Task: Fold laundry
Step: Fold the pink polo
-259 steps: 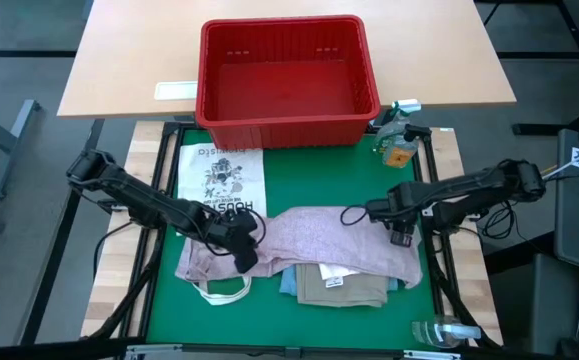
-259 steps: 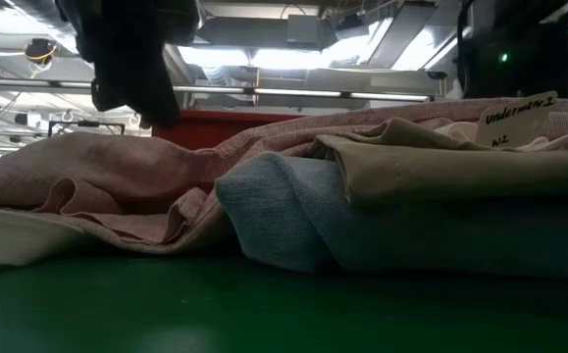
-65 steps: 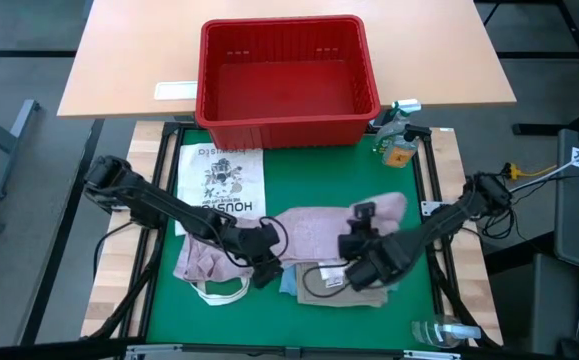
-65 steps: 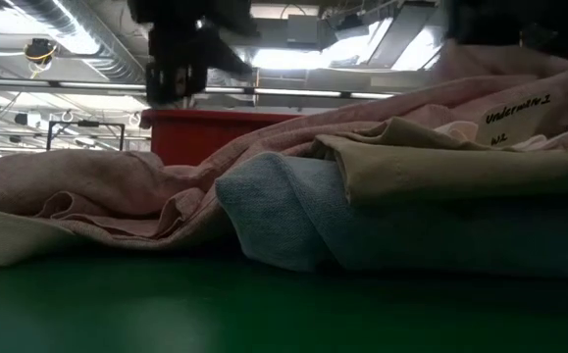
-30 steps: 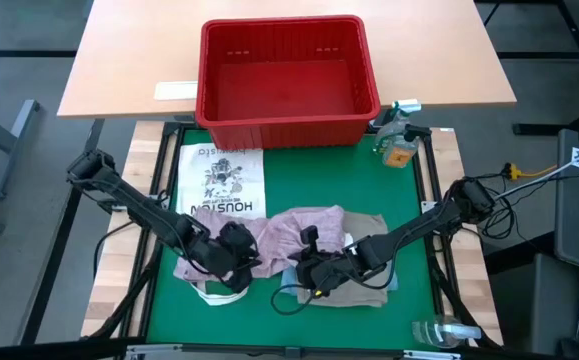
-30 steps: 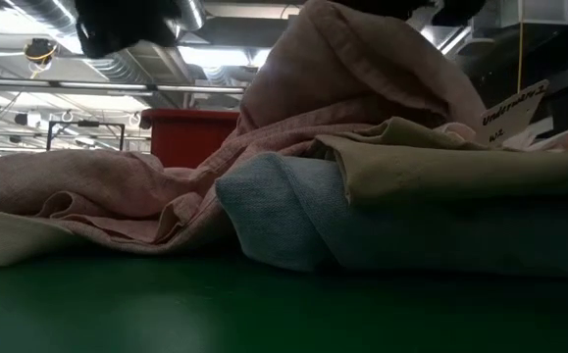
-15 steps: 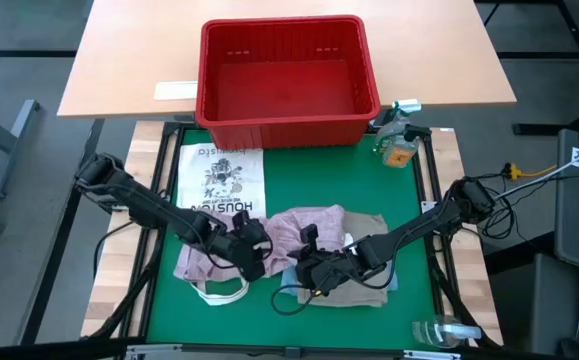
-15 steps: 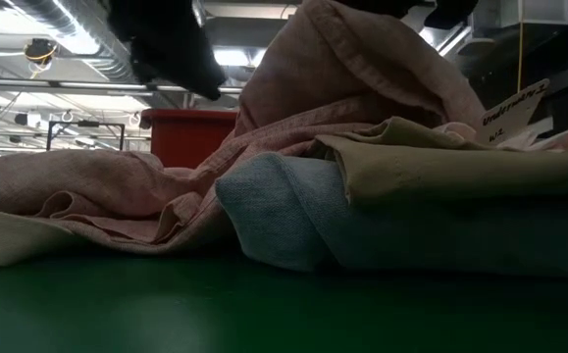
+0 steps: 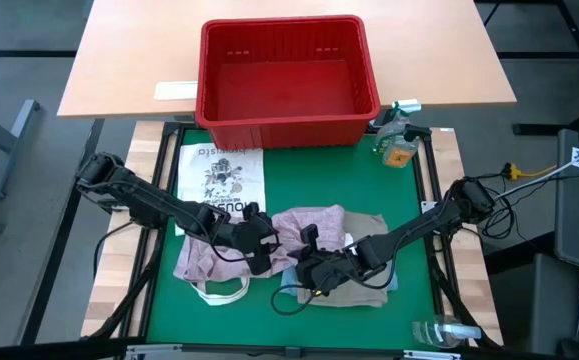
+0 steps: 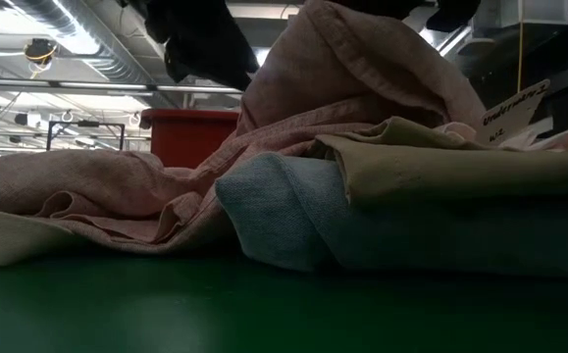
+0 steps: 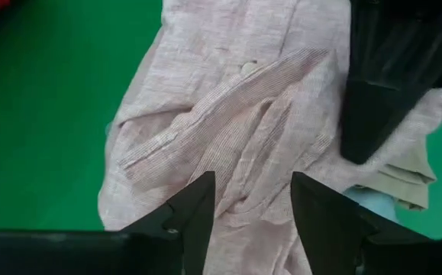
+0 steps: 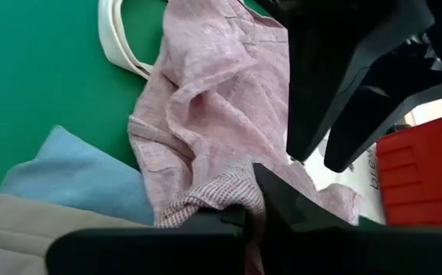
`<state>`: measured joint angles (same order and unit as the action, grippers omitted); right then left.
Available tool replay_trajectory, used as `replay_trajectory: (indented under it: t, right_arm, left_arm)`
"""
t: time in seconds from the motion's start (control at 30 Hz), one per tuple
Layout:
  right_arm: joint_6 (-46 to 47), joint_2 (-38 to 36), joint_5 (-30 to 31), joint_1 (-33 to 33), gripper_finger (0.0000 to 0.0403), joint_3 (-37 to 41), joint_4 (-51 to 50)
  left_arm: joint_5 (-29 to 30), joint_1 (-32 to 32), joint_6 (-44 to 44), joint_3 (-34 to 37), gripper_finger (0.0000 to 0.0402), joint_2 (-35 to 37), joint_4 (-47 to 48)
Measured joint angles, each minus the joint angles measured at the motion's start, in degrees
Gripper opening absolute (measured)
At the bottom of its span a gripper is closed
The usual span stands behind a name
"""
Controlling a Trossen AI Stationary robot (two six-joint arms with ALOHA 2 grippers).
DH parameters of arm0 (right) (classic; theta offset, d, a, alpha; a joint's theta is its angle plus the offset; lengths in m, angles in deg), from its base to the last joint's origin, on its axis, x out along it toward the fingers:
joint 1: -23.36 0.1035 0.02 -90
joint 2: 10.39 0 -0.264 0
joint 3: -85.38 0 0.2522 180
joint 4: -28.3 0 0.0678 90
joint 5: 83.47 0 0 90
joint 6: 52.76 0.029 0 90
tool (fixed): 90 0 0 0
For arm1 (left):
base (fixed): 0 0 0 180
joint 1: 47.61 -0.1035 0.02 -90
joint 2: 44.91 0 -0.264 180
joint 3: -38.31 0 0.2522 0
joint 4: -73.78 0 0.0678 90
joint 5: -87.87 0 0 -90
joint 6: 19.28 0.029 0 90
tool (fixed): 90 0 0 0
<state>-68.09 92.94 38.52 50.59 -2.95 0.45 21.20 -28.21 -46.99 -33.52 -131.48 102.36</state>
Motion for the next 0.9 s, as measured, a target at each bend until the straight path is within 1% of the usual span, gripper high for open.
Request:
replay_trajectory:
  t: [0.13, 0.2, 0.27, 0.37, 0.5, 0.57, 0.67, 0.73, 0.9]
  right_arm:
    - [0.02, -0.02, 2.62, 0.00, 0.0012, 0.00, -0.37]
    - [0.02, -0.02, 3.60, -0.23, 0.0012, 0.00, 0.22]
    - [0.01, -0.02, 3.35, -0.77, 0.0012, -0.02, 1.46]
    - [0.02, -0.02, 2.96, -2.14, 0.0012, -0.02, 4.38]
    - [0.02, -0.07, 2.68, -4.29, 0.0012, -0.02, 8.39]
    - [0.03, -0.07, 0.22, -5.39, 0.0012, -0.02, 9.12]
    - [0.17, 0.27, -6.96, -6.77, 0.0012, -0.04, 10.28]
    - [0.44, 0.78, -10.27, -7.41, 0.0012, -0.11, 11.13]
    - [0.50, 2.95, -11.81, -7.81, 0.0012, -0.11, 10.92]
  left_arm:
    - [-1.39, 0.15, -0.02, 0.00, 0.0194, 0.00, -0.88]
    - [-3.83, 0.15, -0.04, 0.00, 0.0207, 0.00, -0.50]
    - [-6.79, 0.17, -0.04, 0.00, 0.0216, 0.00, 0.11]
    - [-9.61, 0.20, -0.05, 0.00, 0.0218, 0.00, 0.66]
    - [-11.41, 0.52, -0.09, 0.00, 0.0211, 0.00, 3.38]
    - [-12.84, 0.55, -0.16, 0.00, 0.0209, 0.02, 5.43]
    - [-15.62, 0.55, -1.24, 0.00, 0.0208, 0.26, 9.99]
    - [-16.70, 0.61, -2.93, -0.02, 0.0207, 0.36, 12.96]
    - [-18.97, 1.96, -7.35, 0.00, 0.0207, 0.37, 18.87]
